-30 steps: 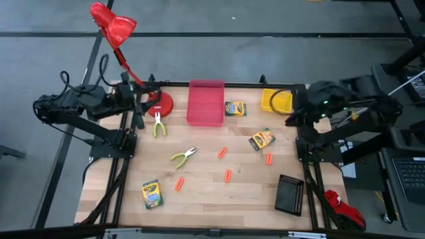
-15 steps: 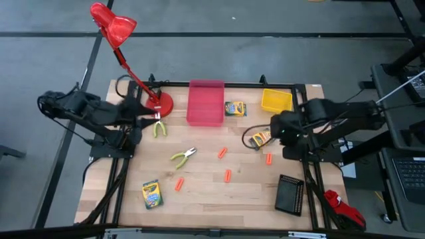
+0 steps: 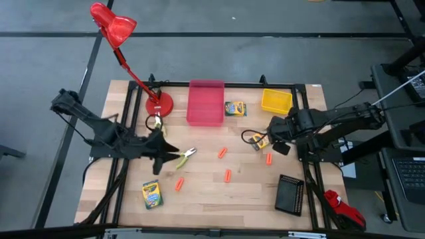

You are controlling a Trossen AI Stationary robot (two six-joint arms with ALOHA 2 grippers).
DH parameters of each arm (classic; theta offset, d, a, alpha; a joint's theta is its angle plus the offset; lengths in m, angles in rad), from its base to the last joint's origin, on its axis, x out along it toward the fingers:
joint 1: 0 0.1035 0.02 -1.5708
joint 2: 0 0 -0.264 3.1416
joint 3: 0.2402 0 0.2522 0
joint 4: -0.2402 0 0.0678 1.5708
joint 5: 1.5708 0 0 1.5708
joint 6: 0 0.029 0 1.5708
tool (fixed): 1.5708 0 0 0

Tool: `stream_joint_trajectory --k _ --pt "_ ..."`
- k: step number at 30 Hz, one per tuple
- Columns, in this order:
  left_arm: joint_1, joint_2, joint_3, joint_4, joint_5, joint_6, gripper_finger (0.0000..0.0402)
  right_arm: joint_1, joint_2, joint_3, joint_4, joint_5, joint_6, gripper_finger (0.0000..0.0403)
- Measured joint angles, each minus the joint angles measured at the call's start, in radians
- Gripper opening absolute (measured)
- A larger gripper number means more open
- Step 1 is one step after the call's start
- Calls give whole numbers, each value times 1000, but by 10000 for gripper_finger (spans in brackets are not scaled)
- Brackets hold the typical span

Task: Pick & Place School Supplies
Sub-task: Put the yellow crayon box into the red bin

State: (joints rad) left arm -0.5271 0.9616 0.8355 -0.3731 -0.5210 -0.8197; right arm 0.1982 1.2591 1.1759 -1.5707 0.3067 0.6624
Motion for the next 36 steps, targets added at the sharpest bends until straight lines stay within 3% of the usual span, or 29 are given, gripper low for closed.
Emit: stream_joint_trajectory --k 5,11,15,20,26,31,36 --pt "-5 80 -44 157 -55 -117 133 0 0 -108 0 25 120 57" --pt "-16 168 -47 407 -234 -206 133 0 -6 -205 57 29 281 57" --pt "17 241 -46 524 -309 -363 133 -11 -6 -230 125 38 410 57" --pt "91 332 -46 606 -223 -434 133 -30 -6 -238 193 59 455 57" --pt "180 384 -46 768 -11 -343 133 -75 -6 -241 350 57 343 57" --pt "203 387 -46 852 27 -254 133 -144 -22 -320 374 -37 317 57" --pt "203 383 -45 777 28 -304 133 -205 -51 -412 440 -136 331 57"
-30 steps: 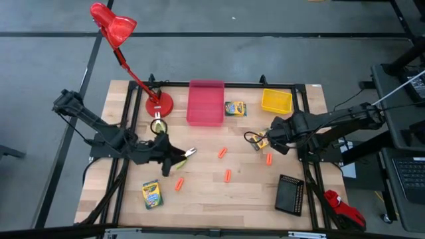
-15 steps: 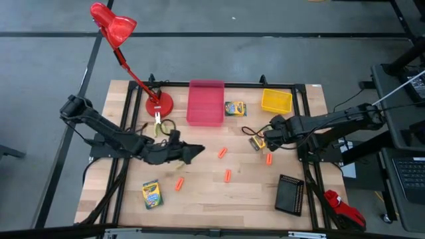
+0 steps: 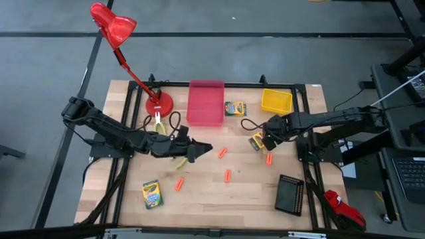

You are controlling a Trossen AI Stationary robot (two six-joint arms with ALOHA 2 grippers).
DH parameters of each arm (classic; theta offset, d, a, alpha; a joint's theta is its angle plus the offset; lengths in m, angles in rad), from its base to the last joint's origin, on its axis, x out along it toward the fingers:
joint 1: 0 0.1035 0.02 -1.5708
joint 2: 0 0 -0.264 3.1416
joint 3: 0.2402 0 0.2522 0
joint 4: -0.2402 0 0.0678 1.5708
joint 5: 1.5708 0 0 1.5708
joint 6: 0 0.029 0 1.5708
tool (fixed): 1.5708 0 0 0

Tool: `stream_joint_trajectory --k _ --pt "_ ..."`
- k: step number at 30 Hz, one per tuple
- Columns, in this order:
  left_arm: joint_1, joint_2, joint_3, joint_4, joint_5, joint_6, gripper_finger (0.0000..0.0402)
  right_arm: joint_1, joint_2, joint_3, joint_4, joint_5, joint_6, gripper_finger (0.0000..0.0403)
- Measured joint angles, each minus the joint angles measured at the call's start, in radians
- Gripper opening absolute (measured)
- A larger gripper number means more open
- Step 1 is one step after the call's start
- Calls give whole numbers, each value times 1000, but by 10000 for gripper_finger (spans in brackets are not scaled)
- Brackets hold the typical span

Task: Pick & Place School Supplies
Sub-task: Put the yellow crayon box into the red bin

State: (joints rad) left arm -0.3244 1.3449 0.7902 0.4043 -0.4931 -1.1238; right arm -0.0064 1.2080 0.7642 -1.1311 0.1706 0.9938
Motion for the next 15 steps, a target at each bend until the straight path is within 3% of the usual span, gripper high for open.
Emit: stream_joint_trajectory --k 7,15 --pt "13 4 0 -271 81 -182 133 -58 0 -72 35 15 -6 57" --pt "97 70 0 -275 312 -228 133 -120 0 -116 132 56 -78 57"
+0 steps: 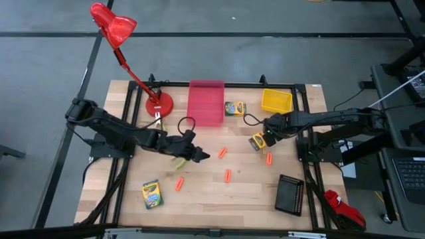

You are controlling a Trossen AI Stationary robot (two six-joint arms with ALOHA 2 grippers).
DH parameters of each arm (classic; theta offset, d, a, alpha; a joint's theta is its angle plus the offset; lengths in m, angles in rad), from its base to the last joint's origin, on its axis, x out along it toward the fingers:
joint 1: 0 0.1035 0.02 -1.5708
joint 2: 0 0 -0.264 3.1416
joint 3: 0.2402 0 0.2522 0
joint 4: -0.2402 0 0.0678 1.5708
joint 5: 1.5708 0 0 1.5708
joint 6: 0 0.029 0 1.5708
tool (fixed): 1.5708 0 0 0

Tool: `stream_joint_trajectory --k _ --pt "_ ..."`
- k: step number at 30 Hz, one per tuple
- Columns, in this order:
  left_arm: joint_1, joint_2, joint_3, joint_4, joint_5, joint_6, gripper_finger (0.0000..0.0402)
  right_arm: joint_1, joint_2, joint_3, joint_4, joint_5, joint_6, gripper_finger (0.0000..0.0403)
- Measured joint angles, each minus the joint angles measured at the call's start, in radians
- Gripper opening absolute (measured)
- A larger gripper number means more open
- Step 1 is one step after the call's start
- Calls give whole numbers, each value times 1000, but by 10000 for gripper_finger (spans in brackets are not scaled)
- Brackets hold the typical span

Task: Pick & Place School Supplies
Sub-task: Put the yellow crayon box into the red bin

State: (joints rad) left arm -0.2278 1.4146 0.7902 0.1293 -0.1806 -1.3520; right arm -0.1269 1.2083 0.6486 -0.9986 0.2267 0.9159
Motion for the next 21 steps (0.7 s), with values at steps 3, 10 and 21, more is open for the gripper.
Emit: stream_joint_trajectory --k 3,10,21 --pt "30 51 0 62 79 -10 133 -30 0 -12 43 2 -20 57" --pt "57 162 0 240 136 -33 124 -83 0 -48 116 17 -87 57" --pt "101 218 0 272 183 -20 92 -77 1 -97 306 -143 -86 57"
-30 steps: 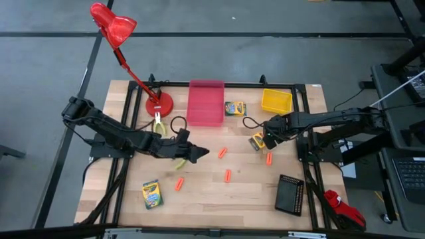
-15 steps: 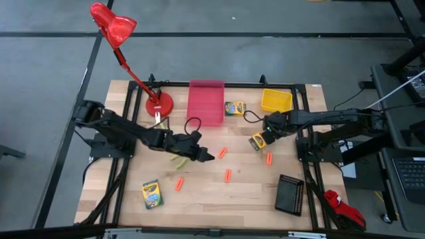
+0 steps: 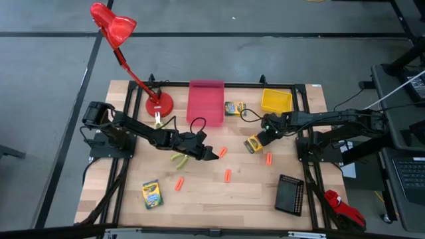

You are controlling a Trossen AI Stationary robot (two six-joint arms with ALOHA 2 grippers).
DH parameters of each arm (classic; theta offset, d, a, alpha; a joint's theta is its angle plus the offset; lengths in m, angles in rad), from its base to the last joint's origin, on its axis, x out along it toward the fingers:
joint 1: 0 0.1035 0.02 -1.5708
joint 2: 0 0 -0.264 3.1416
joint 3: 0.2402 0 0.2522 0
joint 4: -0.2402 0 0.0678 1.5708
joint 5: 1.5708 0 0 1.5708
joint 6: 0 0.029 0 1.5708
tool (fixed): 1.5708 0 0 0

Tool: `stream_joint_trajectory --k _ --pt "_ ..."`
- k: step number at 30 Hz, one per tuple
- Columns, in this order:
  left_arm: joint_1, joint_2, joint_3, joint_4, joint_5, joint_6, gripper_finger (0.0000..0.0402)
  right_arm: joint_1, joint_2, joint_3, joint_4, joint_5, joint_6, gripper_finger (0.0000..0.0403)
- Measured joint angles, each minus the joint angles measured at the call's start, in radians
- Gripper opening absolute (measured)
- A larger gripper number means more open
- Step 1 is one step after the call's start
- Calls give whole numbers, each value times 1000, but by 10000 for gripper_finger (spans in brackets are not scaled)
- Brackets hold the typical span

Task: Pick & Place School Supplies
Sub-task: Put the yellow crayon box into the red bin

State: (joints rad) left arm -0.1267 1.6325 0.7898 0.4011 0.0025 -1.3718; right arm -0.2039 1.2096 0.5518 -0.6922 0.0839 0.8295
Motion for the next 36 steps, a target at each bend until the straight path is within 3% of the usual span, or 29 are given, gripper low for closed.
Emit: stream_joint_trajectory --k 4,10,19,28,36 --pt "21 0 0 0 2 12 91 16 0 0 42 -46 26 57" --pt "47 0 0 -28 95 48 91 59 0 0 148 -89 77 57" --pt "50 1 0 -146 74 42 88 138 0 1 285 -125 172 57" --pt "2 1 11 -98 38 40 88 152 0 13 127 -12 166 38" --pt "-70 1 51 -104 -55 54 88 152 0 22 24 81 154 32"
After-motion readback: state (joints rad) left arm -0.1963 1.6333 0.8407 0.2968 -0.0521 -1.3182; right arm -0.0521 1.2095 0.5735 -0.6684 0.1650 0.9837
